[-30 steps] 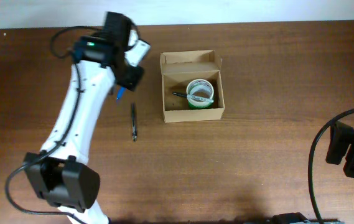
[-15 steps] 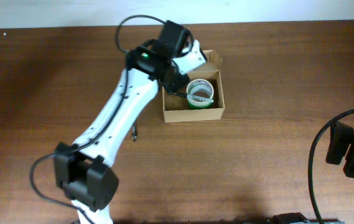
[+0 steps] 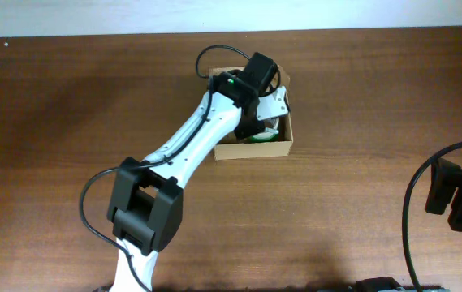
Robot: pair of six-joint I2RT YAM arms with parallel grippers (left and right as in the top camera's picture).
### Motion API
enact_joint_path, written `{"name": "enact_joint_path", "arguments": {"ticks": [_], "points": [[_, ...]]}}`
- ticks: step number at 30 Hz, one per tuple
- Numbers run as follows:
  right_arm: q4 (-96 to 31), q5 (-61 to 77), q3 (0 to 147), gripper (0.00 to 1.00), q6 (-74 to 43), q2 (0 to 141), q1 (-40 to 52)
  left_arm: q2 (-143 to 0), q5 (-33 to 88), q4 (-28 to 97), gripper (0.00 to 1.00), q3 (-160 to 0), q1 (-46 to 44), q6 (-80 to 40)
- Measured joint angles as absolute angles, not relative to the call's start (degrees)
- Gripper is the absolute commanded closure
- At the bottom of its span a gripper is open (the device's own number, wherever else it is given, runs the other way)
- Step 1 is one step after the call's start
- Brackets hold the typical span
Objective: Pack container
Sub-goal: 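Carry the blue pen into the box and release it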
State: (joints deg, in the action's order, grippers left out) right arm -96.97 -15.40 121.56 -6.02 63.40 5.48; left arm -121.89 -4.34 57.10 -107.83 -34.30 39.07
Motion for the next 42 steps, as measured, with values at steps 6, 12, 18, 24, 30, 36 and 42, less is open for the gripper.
{"name": "enact_joint_path", "arguments": {"ticks": [6, 12, 18, 24, 30, 36, 42], "points": [[-96.97, -15.42, 121.56, 0.01, -6.02, 64.25, 5.48, -121.95, -4.34, 55.88, 0.98, -107.81, -35.97, 39.68], [-96.97, -15.40, 121.56, 0.01, -6.02, 65.49, 5.48, -121.95, -4.03, 55.86, 0.98, -107.83, -36.27, 39.70], [-96.97, -15.40, 121.56, 0.01, -6.04, 65.52, 5.48, -121.95, -2.46, 55.88, 0.42, -107.83, -36.27, 39.92], [-96.97, -15.42, 121.56, 0.01, -6.02, 65.54, 5.48, -121.95, -1.91, 55.88, 0.19, -107.83, -36.27, 39.97], [-96.97, -15.42, 121.56, 0.01, -6.04, 65.54, 5.48, -121.95, -1.96, 55.61, 0.17, -107.81, -36.27, 40.10], [-96.97, -15.42, 121.56, 0.01, -6.04, 65.54, 5.48, -121.95, -8.58, 50.63, 0.16, -107.81, -36.25, 40.10], [-96.97, -15.40, 121.56, 0.01, -6.04, 65.52, 5.48, -121.99, -14.61, 48.16, 0.18, -109.14, -35.77, 40.10]]}}
